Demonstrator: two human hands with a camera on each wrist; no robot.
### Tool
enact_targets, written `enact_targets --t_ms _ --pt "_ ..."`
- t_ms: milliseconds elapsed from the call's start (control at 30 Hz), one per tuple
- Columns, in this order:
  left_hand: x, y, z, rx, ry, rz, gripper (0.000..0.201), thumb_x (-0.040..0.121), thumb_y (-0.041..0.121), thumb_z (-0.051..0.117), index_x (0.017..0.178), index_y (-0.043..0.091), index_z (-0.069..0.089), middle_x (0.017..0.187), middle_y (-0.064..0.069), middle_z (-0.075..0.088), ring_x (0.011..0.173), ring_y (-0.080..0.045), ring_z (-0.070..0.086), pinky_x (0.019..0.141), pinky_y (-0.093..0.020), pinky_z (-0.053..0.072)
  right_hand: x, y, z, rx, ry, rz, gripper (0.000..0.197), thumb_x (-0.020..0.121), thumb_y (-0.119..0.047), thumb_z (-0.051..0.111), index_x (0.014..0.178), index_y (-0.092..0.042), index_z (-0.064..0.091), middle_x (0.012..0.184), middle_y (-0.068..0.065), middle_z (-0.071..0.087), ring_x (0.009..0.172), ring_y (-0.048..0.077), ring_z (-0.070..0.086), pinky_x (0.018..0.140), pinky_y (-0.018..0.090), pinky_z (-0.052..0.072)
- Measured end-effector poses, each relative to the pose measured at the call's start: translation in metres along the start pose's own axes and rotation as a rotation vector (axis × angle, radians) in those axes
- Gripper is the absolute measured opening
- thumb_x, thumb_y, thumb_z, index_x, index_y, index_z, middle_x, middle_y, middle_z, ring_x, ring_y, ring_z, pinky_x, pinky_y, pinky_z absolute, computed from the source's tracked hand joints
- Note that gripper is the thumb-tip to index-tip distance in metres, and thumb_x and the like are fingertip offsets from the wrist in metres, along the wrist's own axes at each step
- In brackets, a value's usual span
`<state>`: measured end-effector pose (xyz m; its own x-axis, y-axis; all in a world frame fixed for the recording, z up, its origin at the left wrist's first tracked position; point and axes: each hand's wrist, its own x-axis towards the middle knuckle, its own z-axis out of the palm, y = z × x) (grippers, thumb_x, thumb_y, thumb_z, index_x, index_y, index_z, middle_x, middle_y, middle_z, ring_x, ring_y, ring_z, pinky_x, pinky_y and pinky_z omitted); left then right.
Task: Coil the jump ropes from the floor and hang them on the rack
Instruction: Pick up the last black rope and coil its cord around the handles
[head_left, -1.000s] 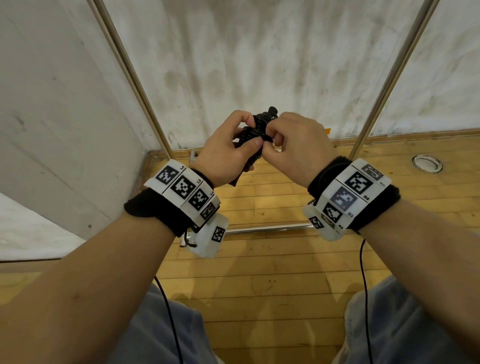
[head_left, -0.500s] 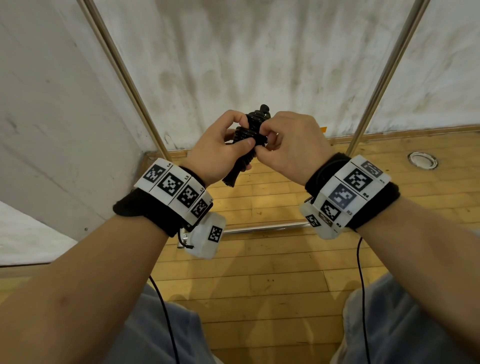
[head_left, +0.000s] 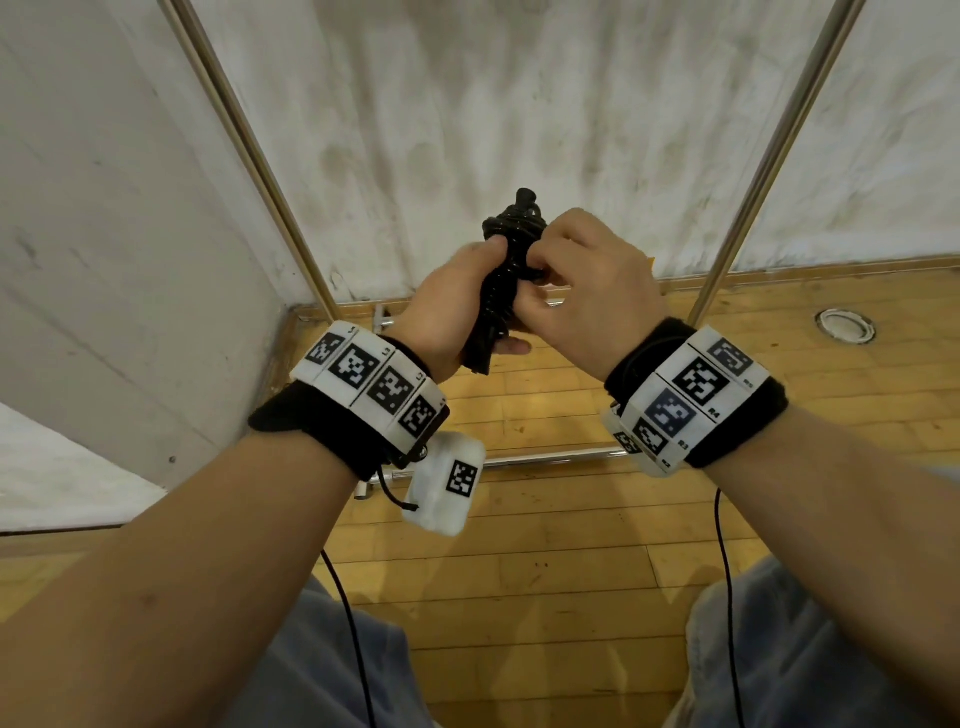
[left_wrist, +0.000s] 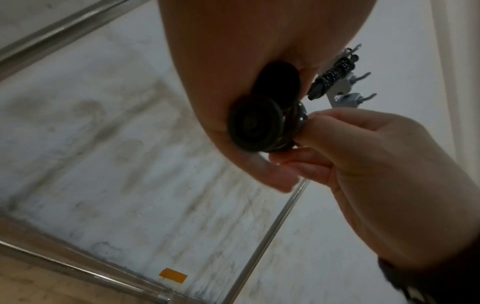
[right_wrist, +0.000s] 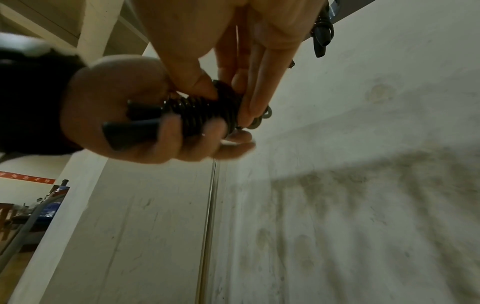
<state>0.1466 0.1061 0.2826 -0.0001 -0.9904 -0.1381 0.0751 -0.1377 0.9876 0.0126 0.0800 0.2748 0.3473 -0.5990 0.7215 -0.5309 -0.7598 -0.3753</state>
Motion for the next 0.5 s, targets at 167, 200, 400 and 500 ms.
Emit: enact_targets --t_ms 167,200,400,500 --pt "-0.0030 -0.0015 0.0048 0.027 0.009 0.082 0.034 0.104 0.027 0.031 0.124 0.001 0.039 0.092 -0.015 0.059 0.059 -0.024 0.056 0.049 -0.032 0.045 0.0016 0.0054 0.0003 -0.006 0.026 0.003 0.013 0.078 -0.008 0.060 0.082 0.000 0.069 0.085 0.012 0.065 0.069 0.022 0.063 0.062 0.038 0.056" --pt "-0.0026 -0.0008 0.0044 0.048 0.031 0.098 0.032 0.104 0.026 0.032 0.124 0.003 0.039 0.095 -0.016 0.058 0.061 -0.024 0.057 0.051 -0.033 0.045 0.0016 0.0066 0.0007 0.014 0.015 0.005 0.013 0.080 -0.009 0.061 0.084 0.000 0.070 0.086 0.012 0.065 0.071 0.022 0.063 0.064 0.038 0.055" --pt "-0.0038 -0.0057 0.0019 0.258 0.118 0.210 0.022 0.104 0.027 0.033 0.124 0.021 0.035 0.095 0.005 0.061 0.073 -0.015 0.061 0.067 -0.033 0.055 0.0052 0.0051 0.0013 0.353 -0.130 0.422 0.012 0.084 -0.022 0.065 0.076 -0.018 0.072 0.080 -0.004 0.064 0.076 0.010 0.061 0.073 0.027 0.050" --pt "-0.0017 -0.0092 0.0056 0.311 0.222 0.282 0.025 0.102 0.031 0.035 0.125 0.021 0.038 0.089 0.008 0.059 0.058 -0.002 0.054 0.053 -0.022 0.048 0.0062 -0.0016 0.0031 0.555 -0.124 0.626 0.016 0.084 -0.024 0.066 0.074 -0.014 0.072 0.064 -0.006 0.067 0.061 0.014 0.067 0.069 0.038 0.057"
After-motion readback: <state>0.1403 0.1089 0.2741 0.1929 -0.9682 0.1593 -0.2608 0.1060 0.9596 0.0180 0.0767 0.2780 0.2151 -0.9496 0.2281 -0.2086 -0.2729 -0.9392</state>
